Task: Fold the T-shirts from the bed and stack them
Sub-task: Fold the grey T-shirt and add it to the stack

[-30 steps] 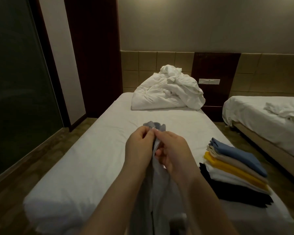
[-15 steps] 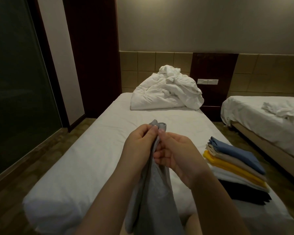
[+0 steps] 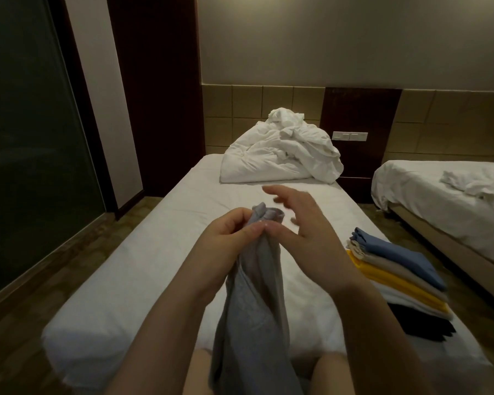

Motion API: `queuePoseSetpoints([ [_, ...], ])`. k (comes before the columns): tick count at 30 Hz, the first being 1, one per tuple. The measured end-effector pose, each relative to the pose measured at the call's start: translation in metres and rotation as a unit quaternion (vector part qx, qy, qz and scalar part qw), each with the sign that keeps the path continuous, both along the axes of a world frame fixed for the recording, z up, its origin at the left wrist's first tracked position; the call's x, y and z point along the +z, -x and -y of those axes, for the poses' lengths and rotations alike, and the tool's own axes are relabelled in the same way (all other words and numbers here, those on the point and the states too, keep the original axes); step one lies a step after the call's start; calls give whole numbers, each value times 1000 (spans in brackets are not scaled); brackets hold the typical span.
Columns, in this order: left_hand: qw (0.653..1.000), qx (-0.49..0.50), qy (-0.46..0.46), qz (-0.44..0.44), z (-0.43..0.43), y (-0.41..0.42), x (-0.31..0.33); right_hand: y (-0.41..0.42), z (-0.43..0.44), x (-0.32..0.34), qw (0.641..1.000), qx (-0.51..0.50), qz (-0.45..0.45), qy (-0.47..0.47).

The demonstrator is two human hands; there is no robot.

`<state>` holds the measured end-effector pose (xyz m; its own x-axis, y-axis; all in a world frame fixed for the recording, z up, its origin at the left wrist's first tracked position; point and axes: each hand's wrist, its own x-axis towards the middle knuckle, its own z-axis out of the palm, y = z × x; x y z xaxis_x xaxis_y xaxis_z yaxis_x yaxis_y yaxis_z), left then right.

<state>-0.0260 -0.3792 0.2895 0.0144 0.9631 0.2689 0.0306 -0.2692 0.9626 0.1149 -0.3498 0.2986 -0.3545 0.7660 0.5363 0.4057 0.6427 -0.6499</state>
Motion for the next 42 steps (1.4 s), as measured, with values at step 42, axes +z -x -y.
queuePoseSetpoints([
  [42, 964, 146, -72, -210, -74, 63, 53, -70, -67, 145, 935, 20, 230, 269],
])
